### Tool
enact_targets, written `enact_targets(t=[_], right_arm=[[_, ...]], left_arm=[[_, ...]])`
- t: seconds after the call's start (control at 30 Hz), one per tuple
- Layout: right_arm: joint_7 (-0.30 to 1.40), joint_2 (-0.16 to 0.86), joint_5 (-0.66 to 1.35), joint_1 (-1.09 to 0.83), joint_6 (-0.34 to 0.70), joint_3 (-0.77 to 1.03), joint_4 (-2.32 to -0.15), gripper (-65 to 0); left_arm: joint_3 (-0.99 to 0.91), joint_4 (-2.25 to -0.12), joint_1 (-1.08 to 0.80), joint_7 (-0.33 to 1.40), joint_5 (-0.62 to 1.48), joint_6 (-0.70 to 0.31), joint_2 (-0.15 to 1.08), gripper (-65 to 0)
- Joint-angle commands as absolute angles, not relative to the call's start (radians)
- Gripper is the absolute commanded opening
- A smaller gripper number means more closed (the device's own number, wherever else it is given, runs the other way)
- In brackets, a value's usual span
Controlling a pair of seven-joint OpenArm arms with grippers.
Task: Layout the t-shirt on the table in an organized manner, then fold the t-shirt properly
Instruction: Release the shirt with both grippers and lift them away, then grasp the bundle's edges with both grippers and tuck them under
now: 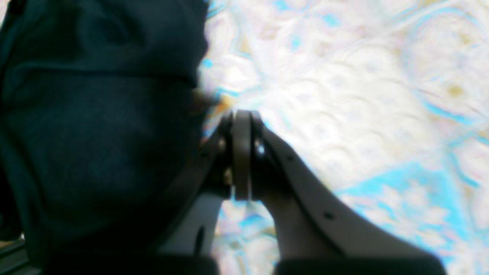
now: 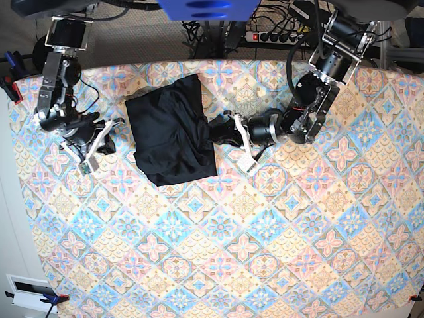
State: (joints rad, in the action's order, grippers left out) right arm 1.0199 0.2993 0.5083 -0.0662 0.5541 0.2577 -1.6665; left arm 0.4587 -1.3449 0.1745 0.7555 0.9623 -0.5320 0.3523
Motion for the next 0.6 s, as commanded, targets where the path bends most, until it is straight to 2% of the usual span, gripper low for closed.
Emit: enact_targets(t=[0.0,0.07,0.27,0.57], right_arm=[[0.992,0.318,0.501,-0.056,0.556,0.265,-1.672,-65.0],[0.963,0.318,0.469,-0.058,0.556,0.231,-1.646,-65.0],[0.909,0.318,0.39,-0.058,0.556,0.133,-1.596,-65.0],[0.911,0.318,0.384,-0.079,0.556,0.119,-1.6,-65.0]], left_arm=[[0.438,-1.363,0.193,0.74,0.98,-0.539,0.364,-65.0],[0.407,-1.366,0.193,0.756,0.974,-0.53,0.367,-65.0],[0.358,-1.366,0.193,0.8,0.941,-0.401,0.378,-65.0],[0.367,-1.365,0.193,0.803,0.768,-0.232,0.344,-65.0]])
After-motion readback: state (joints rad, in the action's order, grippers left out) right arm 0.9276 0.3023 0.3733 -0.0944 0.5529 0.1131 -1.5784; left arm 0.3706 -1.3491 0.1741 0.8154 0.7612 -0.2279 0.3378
